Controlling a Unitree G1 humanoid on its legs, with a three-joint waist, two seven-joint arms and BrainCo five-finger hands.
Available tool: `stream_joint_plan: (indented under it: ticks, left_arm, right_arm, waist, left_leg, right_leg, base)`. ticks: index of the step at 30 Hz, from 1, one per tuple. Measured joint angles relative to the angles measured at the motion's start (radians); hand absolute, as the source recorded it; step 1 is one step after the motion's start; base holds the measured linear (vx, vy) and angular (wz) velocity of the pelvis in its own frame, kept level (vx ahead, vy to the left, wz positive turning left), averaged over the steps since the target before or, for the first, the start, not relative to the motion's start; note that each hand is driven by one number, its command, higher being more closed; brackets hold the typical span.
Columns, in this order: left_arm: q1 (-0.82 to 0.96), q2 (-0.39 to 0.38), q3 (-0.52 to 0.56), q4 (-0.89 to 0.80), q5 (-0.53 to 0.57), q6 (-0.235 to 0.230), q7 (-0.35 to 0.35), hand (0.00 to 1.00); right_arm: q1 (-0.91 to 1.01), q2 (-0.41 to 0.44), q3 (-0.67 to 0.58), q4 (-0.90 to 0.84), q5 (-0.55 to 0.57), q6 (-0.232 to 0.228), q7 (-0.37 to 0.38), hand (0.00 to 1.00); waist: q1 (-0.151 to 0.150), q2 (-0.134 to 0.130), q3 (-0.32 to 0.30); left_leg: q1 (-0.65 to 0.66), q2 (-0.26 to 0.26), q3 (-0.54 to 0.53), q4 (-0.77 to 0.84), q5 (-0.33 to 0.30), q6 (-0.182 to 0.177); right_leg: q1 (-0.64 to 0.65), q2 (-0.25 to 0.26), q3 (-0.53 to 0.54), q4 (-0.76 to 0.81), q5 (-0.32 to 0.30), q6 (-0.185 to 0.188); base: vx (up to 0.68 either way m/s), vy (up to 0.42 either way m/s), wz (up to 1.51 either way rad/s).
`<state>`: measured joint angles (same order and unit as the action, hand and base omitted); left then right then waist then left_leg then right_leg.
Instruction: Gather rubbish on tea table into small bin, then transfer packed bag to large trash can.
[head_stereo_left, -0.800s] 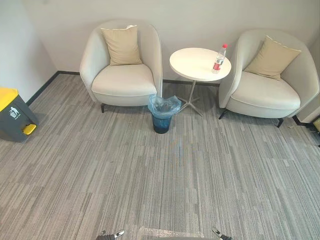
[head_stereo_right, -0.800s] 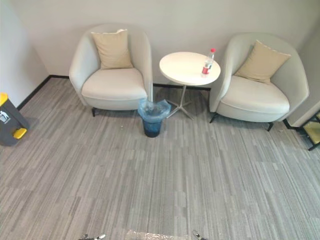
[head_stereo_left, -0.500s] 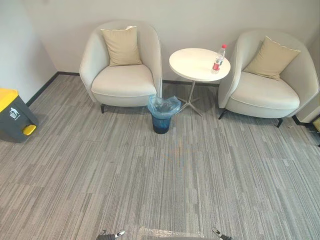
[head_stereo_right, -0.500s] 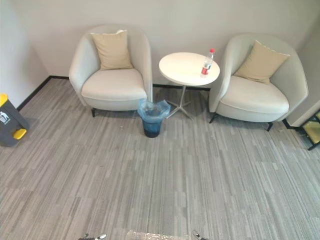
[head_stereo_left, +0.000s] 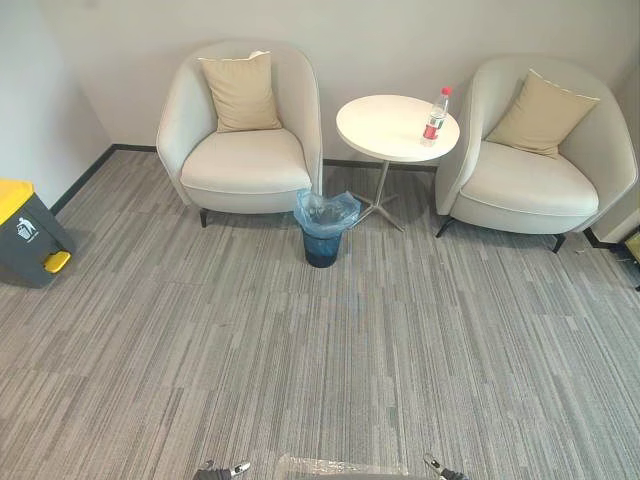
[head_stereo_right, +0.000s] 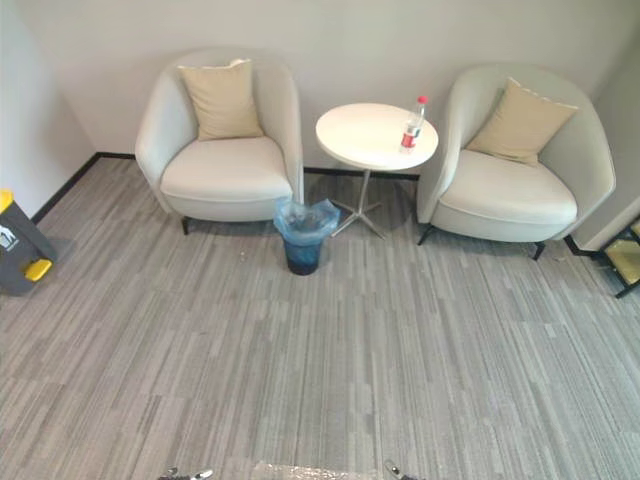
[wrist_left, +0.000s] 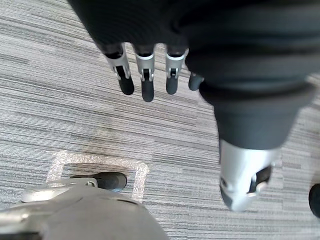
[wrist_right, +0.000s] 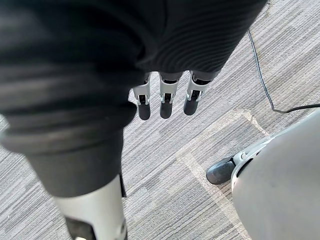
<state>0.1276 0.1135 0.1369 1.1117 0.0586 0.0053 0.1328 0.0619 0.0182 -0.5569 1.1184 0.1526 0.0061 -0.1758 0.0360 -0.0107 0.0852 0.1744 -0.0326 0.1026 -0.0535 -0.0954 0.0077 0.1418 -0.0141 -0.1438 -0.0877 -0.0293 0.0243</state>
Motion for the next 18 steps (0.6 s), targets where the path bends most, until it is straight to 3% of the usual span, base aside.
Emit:
stream_joint_plan:
  ticks: [12, 16, 18]
  left_arm:
    - [-0.015, 0.001, -0.019, 0.002, 0.000, 0.004, 0.000, 0.00]
    - [-0.033, 0.000, -0.018, 0.000, -0.001, 0.007, 0.000, 0.00]
    - [-0.040, -0.003, 0.006, -0.028, -0.002, 0.009, 0.001, 0.00]
  right_arm:
    - [-0.005, -0.014, 0.012, 0.004, 0.001, 0.000, 0.000, 0.00]
    - [-0.015, -0.016, 0.010, -0.006, 0.006, -0.003, -0.001, 0.00]
    - [-0.021, -0.017, 0.010, -0.013, 0.007, -0.007, -0.002, 0.00]
  waist:
    - [0.000, 0.018, 0.011]
    - [-0.001, 0.027, 0.051]
    - [0.004, 0.012, 0.080]
  left_leg:
    - [-0.013, 0.022, 0.054, 0.023, -0.019, -0.018]
    - [-0.100, 0.064, 0.081, 0.229, -0.108, -0.055]
    - [-0.208, 0.087, 0.094, 0.485, -0.117, -0.073]
  right_leg:
    - [-0.019, 0.022, 0.050, 0.001, 0.011, -0.017]
    - [-0.050, 0.039, 0.068, 0.067, -0.033, -0.036]
    - [-0.059, 0.034, 0.098, 0.108, -0.070, -0.055]
  base:
    - [-0.01, -0.024, -0.12]
    - [-0.01, -0.074, -0.17]
    - [-0.01, -0.100, -0.19]
